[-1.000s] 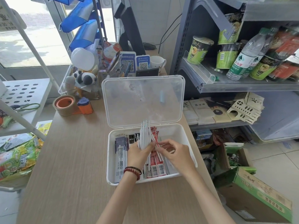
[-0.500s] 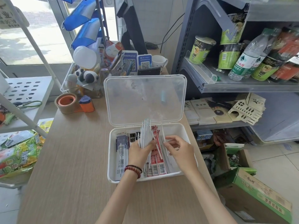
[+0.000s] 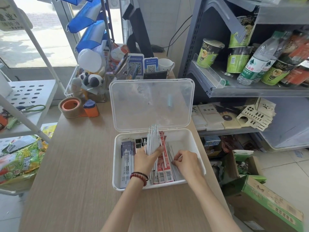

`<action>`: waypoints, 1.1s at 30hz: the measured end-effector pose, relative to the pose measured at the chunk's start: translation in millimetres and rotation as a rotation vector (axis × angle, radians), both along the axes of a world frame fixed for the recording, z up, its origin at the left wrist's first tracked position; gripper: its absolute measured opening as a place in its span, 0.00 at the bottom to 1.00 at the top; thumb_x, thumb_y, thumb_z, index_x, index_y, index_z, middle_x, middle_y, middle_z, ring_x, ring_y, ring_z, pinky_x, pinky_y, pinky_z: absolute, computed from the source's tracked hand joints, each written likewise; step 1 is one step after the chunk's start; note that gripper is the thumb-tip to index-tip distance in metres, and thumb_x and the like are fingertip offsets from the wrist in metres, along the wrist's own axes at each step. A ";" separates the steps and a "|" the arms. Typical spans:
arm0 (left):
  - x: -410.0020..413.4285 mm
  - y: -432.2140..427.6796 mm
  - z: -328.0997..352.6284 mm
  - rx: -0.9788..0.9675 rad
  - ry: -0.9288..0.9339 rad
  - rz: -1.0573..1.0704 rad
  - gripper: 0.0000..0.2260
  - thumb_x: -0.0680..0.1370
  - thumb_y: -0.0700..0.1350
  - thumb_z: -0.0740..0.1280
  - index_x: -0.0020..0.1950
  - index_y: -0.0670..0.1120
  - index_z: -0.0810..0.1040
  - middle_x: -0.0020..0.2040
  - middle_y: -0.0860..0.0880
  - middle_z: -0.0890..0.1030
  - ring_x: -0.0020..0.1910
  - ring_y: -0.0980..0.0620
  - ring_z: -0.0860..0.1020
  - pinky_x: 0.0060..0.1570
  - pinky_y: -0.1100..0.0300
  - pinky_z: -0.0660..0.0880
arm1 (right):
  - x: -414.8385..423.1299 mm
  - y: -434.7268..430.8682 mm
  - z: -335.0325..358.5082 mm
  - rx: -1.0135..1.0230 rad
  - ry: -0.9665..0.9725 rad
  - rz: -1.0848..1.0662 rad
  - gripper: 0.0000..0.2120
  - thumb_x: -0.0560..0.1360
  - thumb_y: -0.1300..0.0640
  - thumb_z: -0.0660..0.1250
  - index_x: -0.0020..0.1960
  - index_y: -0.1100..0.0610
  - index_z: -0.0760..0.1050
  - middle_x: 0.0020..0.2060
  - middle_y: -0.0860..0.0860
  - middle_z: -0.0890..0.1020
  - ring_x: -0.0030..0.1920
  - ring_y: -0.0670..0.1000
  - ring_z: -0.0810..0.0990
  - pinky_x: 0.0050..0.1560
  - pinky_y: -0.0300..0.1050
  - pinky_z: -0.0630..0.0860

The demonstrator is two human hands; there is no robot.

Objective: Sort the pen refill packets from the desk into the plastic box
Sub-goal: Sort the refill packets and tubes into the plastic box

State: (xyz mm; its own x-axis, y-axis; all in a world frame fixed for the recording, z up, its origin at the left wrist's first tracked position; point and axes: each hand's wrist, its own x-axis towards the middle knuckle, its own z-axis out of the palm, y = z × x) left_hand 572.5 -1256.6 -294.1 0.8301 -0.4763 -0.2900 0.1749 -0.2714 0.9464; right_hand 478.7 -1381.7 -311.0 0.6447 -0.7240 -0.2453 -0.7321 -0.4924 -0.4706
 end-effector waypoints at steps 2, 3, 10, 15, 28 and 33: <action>0.3 -0.2 0.1 0.004 0.000 0.001 0.10 0.71 0.51 0.73 0.42 0.46 0.79 0.33 0.51 0.79 0.24 0.63 0.75 0.24 0.70 0.71 | -0.1 -0.5 -0.8 0.004 0.001 0.013 0.02 0.73 0.54 0.73 0.44 0.52 0.81 0.41 0.49 0.83 0.40 0.49 0.82 0.40 0.44 0.78; 0.4 -0.2 0.1 0.007 0.000 0.000 0.10 0.71 0.51 0.73 0.43 0.46 0.79 0.33 0.51 0.79 0.24 0.63 0.75 0.24 0.70 0.71 | -0.3 -0.6 -1.2 0.005 0.004 0.018 0.02 0.74 0.54 0.72 0.45 0.52 0.82 0.41 0.49 0.83 0.41 0.49 0.82 0.40 0.43 0.78; 0.6 -0.3 -1.0 -0.017 0.028 -0.003 0.13 0.71 0.49 0.73 0.48 0.41 0.81 0.36 0.48 0.82 0.26 0.63 0.78 0.26 0.70 0.72 | -3.8 2.9 16.7 0.121 -0.334 0.024 0.11 0.75 0.40 0.67 0.49 0.46 0.80 0.40 0.40 0.83 0.41 0.38 0.81 0.44 0.35 0.79; -1.3 0.0 -2.7 -0.016 -0.023 -0.015 0.12 0.70 0.49 0.74 0.48 0.43 0.81 0.40 0.46 0.84 0.36 0.54 0.82 0.33 0.66 0.78 | -6.9 7.7 31.1 0.248 -0.453 0.131 0.07 0.71 0.45 0.73 0.48 0.44 0.81 0.38 0.38 0.84 0.42 0.34 0.81 0.42 0.24 0.73; -1.8 0.7 3.5 -0.141 0.066 0.030 0.09 0.73 0.44 0.71 0.50 0.40 0.80 0.39 0.48 0.82 0.31 0.62 0.81 0.29 0.71 0.75 | -2.6 -0.9 0.1 0.116 -0.323 -0.038 0.03 0.73 0.55 0.73 0.47 0.52 0.81 0.38 0.44 0.83 0.39 0.44 0.82 0.38 0.50 0.83; -1.7 0.3 3.3 -0.132 0.077 0.024 0.12 0.73 0.45 0.71 0.50 0.37 0.79 0.39 0.47 0.82 0.31 0.62 0.81 0.29 0.71 0.75 | -2.2 -0.5 -3.1 0.009 -0.180 -0.015 0.01 0.73 0.55 0.73 0.44 0.51 0.81 0.37 0.45 0.83 0.38 0.45 0.82 0.42 0.47 0.82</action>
State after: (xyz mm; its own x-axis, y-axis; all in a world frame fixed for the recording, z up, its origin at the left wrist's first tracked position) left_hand 570.8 -1256.3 -290.9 0.8190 -0.4952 -0.2898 0.2536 -0.1406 0.9570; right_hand 476.5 -1382.2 -314.1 0.6683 -0.7319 -0.1332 -0.6424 -0.4776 -0.5994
